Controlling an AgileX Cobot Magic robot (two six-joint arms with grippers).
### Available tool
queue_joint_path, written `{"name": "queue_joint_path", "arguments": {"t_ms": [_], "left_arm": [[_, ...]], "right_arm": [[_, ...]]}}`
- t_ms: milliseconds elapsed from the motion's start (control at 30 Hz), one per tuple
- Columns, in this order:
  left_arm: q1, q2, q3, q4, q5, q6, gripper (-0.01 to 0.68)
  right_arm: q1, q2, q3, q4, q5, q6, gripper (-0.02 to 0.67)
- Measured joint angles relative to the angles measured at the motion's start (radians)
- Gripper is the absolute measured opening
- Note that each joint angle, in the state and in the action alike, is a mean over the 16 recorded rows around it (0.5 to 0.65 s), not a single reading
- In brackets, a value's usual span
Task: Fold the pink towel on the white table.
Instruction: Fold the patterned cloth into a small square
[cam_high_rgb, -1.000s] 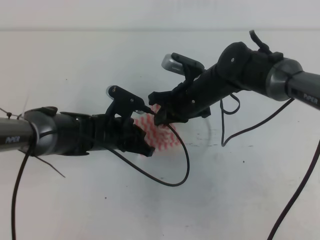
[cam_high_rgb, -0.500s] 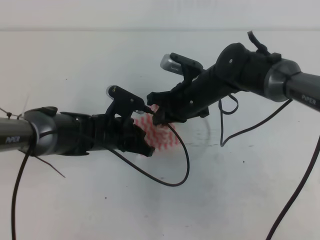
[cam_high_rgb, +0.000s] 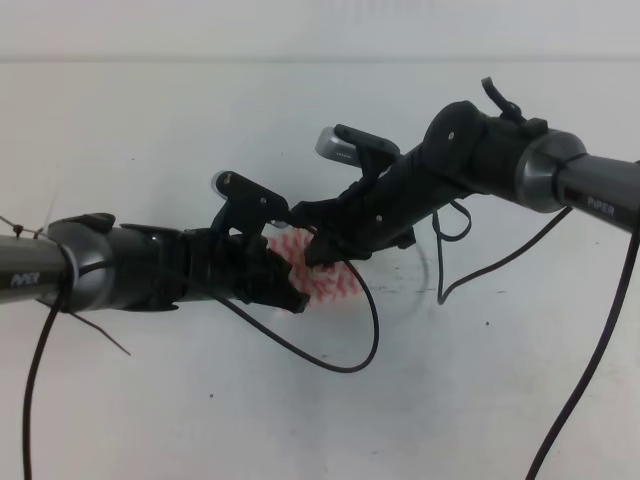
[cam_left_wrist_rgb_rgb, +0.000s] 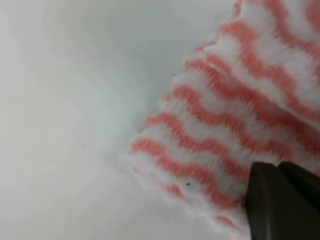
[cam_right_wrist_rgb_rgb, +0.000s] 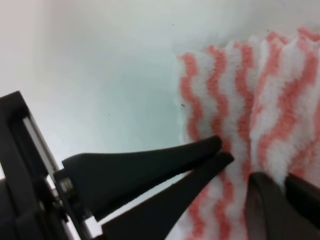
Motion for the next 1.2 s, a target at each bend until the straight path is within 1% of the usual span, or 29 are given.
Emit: {"name": "queue_joint_path", "arguments": {"t_ms": [467,1200], "left_arm": [[0.000,0.000,0.000,-0.005,-0.020,-0.016,-0.001],[-0.001,-0.001,0.000,-0.011,-0.077,-0.045,-0.001]], "right_arm": [[0.000,0.008,-0.028,-0.001,-0.008,-0.016,-0.012],[-0.008,0.004,-0.039,0.006,-0.020,0.002,-0.015]]}}
